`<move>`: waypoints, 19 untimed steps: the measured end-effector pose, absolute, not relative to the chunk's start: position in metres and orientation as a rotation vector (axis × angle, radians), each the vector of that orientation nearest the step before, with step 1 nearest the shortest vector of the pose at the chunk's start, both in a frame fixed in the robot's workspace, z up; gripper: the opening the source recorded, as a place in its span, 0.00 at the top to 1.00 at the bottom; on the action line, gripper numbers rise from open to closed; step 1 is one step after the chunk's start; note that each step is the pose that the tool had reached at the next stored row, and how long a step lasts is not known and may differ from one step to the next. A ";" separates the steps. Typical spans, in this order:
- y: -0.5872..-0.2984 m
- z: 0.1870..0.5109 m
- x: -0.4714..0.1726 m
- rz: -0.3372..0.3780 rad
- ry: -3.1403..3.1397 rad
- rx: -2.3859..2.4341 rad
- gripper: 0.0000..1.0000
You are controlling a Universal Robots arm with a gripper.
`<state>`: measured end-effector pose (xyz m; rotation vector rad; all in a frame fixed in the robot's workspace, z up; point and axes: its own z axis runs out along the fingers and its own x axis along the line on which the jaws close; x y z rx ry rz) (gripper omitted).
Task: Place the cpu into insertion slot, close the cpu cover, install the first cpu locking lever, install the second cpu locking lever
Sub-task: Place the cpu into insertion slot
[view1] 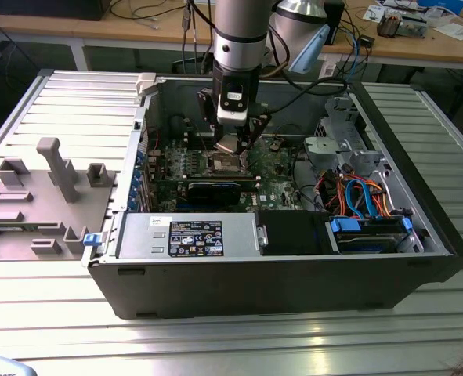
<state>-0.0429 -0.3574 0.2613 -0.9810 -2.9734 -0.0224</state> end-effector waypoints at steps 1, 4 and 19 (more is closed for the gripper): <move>-0.357 0.261 -0.043 -0.022 -2.972 -0.984 0.45; -0.357 0.261 -0.043 -0.022 -2.970 -0.991 0.45; -0.357 0.261 -0.043 -0.022 -2.962 -1.015 0.45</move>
